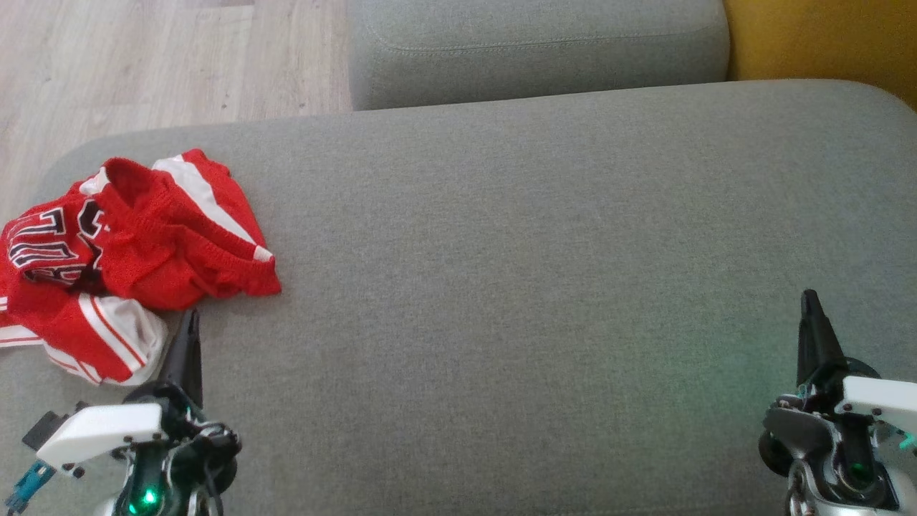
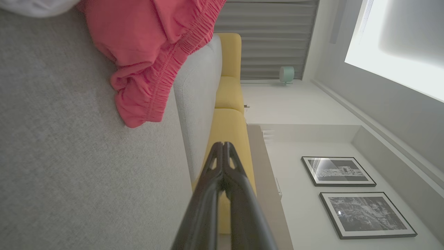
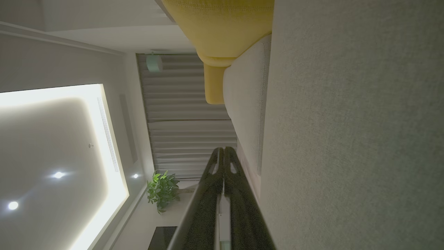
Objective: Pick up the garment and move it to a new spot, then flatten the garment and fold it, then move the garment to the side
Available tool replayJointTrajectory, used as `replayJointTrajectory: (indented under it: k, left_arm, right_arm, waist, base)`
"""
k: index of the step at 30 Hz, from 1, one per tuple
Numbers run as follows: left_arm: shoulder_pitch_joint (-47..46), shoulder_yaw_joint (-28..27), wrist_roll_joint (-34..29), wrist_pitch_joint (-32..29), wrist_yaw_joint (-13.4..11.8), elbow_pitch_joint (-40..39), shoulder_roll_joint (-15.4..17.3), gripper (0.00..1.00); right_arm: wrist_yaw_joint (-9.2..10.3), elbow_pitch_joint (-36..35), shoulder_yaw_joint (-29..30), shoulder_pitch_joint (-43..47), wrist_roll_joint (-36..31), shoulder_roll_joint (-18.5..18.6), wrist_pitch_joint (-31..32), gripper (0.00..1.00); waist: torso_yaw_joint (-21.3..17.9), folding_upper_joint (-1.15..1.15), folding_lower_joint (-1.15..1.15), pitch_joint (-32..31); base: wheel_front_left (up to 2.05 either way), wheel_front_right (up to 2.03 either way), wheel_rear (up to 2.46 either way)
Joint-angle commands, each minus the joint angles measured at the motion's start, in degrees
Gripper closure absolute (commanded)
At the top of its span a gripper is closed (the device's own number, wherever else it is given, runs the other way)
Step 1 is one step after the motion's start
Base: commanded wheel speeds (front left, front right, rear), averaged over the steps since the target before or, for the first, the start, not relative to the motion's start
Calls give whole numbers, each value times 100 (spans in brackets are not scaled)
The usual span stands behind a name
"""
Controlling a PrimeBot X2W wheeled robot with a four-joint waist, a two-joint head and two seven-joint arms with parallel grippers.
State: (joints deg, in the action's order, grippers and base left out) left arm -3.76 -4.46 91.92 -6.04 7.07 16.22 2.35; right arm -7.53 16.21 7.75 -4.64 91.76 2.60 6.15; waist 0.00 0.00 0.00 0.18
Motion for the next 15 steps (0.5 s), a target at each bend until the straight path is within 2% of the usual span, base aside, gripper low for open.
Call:
replayJointTrajectory:
  k: [1, 15]
  left_arm:
    - [-242, -204, 27, -43, 42, -219, 53, 100]
    - [-242, -204, 27, -43, 42, -219, 53, 100]
  right_arm:
    - [4, -219, -125, -154, 42, 28, 32, 100]
    - [4, -219, -125, -154, 42, 28, 32, 100]
  waist:
    - [0, 0, 0, 0]
    - [0, 0, 0, 0]
  base:
    - [0, 0, 0]
    - [0, 0, 0]
